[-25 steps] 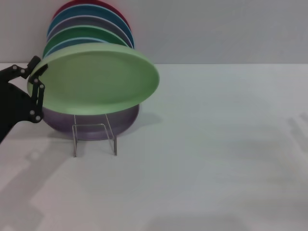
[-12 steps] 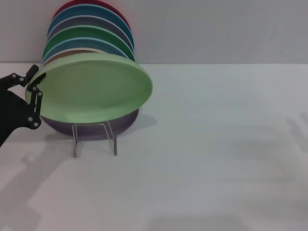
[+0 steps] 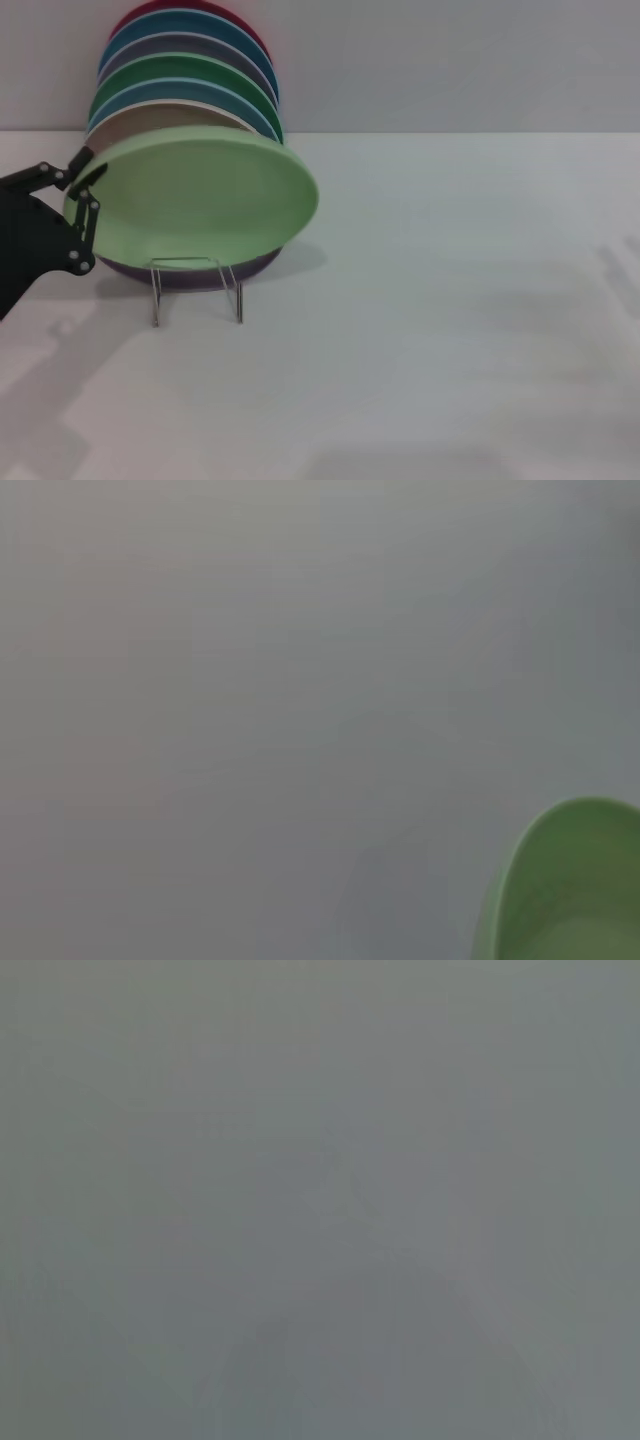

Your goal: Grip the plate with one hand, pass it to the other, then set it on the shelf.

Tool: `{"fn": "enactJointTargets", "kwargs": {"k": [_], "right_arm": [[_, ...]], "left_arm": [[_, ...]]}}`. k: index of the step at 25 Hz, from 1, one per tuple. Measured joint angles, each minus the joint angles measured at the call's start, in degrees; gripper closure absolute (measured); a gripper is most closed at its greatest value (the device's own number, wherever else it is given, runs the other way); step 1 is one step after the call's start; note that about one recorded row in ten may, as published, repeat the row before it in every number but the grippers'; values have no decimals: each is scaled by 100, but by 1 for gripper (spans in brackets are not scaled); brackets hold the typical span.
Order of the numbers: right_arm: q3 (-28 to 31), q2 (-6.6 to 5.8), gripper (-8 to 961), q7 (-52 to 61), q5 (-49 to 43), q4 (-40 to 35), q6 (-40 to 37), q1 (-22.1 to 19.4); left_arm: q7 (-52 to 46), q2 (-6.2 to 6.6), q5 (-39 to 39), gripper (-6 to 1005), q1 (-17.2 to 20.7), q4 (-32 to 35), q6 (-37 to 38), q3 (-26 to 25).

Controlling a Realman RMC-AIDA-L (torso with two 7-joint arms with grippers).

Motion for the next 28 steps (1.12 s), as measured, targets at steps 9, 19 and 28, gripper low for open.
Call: {"fn": "enactJointTargets", "kwargs": {"k": [9,19,28], "right_arm": [[0,0,476,0,-5,0,10,7],[10,7,459,-143,14,14,30,-19],[30,58,434,-1994,533,-499,180,-24]], "left_arm": [[585,-222,-7,825,7,-20,-349,-41],[988,-457,-95,726,826,-730,631,-965],[-399,-524,-379,709,1546,-753,759,-2520]]}}
